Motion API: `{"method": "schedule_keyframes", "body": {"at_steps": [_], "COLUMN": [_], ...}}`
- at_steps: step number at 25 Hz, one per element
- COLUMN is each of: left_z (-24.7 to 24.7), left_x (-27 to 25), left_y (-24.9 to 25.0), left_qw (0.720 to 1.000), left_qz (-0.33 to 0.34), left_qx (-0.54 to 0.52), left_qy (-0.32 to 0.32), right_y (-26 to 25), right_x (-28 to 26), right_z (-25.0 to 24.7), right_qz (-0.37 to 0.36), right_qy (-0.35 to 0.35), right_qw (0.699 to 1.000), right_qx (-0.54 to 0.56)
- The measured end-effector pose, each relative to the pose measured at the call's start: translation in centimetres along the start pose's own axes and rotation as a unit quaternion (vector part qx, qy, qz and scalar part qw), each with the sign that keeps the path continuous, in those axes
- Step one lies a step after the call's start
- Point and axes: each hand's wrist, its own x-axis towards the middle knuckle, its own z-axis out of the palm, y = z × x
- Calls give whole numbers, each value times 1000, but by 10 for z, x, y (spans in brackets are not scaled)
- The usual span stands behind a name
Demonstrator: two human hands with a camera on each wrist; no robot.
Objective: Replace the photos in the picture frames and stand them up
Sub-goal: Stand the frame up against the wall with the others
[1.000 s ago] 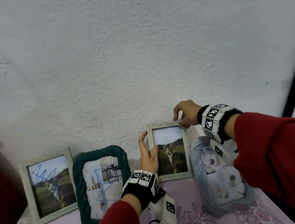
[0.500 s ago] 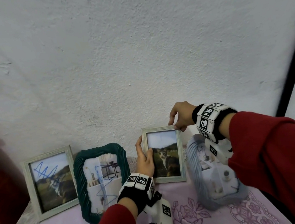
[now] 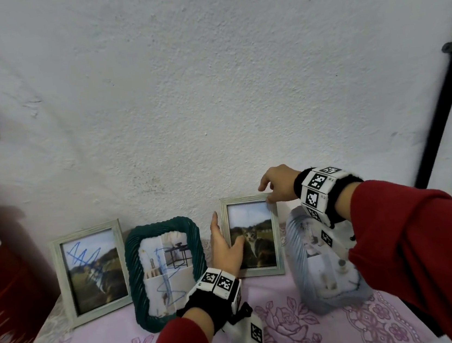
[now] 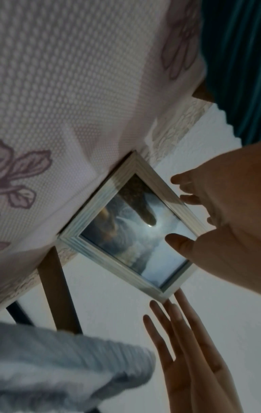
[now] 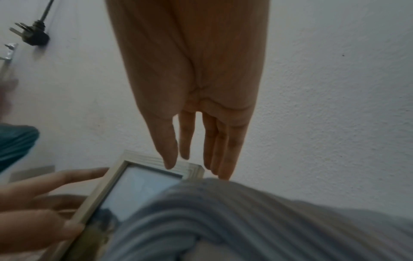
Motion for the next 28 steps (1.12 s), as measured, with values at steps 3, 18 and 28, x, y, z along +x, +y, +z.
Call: {"method": "schedule_keyframes", "body": {"at_steps": [3, 18, 28], "left_z": [-4, -106, -185], "left_x": [-9, -52, -60], "left_y": [19, 80, 3], "left_qw": [999, 984, 992], "left_qz": [10, 121, -36], "left_qx": [29, 55, 64], "left_qy": [-10, 119, 106], "right_y": [-10, -107, -135], "right_x": [-11, -65, -65], "right_z": [-4, 16, 131], "right_qz": [3, 11, 54], "right_qy": [30, 265, 69], "right_qw": [999, 898, 904], "right_qx": [-26, 351, 419]}}
